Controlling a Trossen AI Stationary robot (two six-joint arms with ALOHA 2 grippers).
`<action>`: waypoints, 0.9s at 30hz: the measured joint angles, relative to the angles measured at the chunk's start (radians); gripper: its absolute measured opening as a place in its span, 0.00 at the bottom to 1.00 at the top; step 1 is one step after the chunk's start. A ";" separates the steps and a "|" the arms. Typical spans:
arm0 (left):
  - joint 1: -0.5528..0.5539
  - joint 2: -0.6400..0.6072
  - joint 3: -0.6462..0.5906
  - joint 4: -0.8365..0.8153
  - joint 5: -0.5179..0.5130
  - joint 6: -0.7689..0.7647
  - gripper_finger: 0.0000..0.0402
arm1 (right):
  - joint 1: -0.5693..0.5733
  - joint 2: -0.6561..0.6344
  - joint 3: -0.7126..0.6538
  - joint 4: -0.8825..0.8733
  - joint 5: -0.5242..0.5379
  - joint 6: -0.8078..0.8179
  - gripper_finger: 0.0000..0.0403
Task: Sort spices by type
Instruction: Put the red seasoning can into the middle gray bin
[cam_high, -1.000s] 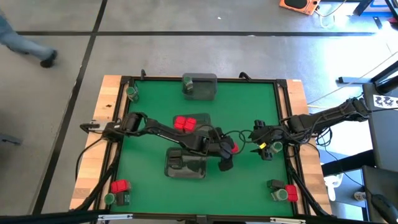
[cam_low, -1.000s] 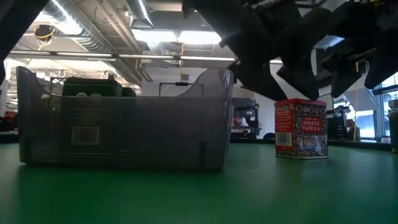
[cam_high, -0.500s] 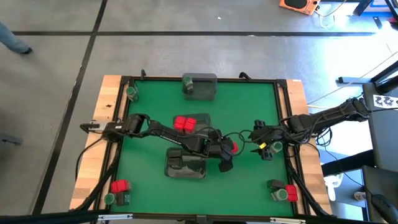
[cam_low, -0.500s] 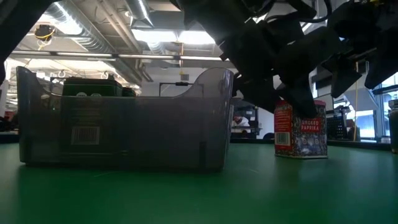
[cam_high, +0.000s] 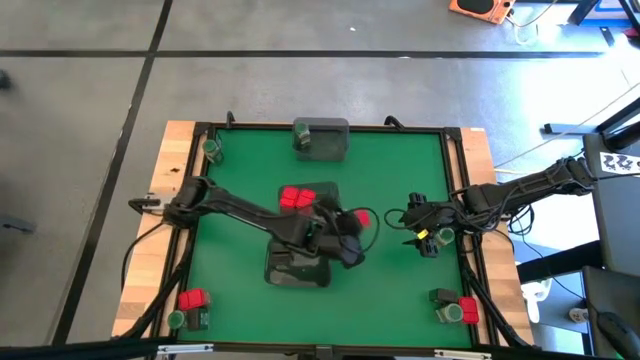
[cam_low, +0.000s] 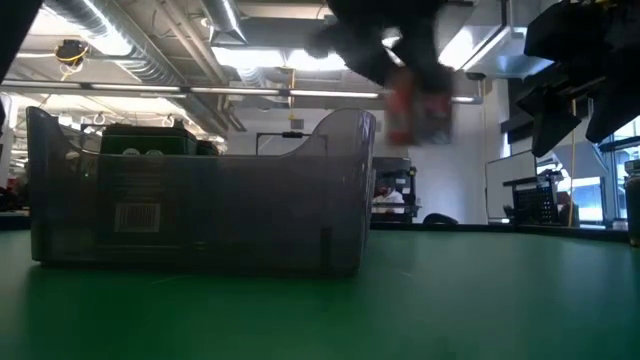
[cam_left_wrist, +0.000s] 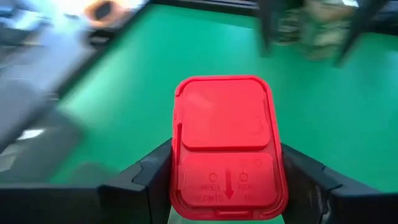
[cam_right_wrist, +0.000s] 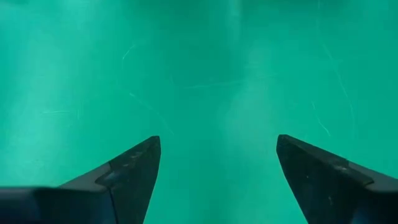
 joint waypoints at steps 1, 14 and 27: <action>-0.008 -0.020 0.000 -0.040 -0.047 -0.026 0.52 | 0.000 0.000 0.000 0.000 0.001 0.000 0.79; 0.010 -0.070 -0.028 -0.563 -0.185 -0.655 0.52 | 0.000 0.000 0.000 -0.002 0.059 0.002 0.79; 0.099 -0.069 -0.176 -0.348 -0.069 -0.709 0.52 | 0.000 0.000 0.000 -0.005 0.058 0.002 0.79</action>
